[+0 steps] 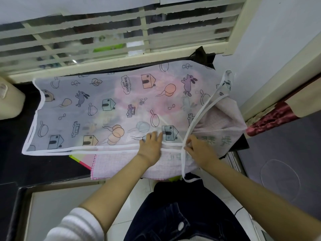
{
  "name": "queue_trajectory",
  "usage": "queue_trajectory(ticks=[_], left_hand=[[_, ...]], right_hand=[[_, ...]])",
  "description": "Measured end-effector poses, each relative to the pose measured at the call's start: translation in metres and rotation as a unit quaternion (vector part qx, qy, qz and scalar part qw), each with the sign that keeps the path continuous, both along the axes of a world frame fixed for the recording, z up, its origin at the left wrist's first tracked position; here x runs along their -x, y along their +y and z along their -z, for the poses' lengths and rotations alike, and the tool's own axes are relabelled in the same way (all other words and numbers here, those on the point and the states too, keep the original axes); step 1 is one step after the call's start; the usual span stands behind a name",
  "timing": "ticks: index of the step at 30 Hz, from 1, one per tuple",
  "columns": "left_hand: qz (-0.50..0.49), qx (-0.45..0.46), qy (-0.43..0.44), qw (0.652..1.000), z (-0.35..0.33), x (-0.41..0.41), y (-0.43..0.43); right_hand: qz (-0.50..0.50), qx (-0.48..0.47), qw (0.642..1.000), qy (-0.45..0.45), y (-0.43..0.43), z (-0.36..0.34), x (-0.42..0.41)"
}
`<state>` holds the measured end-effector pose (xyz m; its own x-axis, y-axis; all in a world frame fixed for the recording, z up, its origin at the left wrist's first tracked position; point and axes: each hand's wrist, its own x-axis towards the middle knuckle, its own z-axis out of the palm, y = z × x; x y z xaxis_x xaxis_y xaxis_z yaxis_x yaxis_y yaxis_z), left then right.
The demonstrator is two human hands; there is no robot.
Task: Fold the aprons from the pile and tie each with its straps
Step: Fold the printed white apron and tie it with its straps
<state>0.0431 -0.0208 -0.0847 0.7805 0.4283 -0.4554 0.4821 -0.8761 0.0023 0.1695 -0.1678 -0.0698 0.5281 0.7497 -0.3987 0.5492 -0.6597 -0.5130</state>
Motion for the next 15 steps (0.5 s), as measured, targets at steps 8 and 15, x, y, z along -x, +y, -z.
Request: queue_trajectory(ticks=[8, 15], left_hand=[[0.011, -0.032, 0.017, 0.999, 0.001, -0.003, -0.003], [0.014, -0.049, -0.002, 0.999, 0.002, -0.006, 0.000]], right_hand=[[-0.086, 0.280, 0.954, 0.067, -0.061, 0.018, 0.014], [0.057, 0.027, 0.996, 0.060, -0.046, 0.002, 0.018]])
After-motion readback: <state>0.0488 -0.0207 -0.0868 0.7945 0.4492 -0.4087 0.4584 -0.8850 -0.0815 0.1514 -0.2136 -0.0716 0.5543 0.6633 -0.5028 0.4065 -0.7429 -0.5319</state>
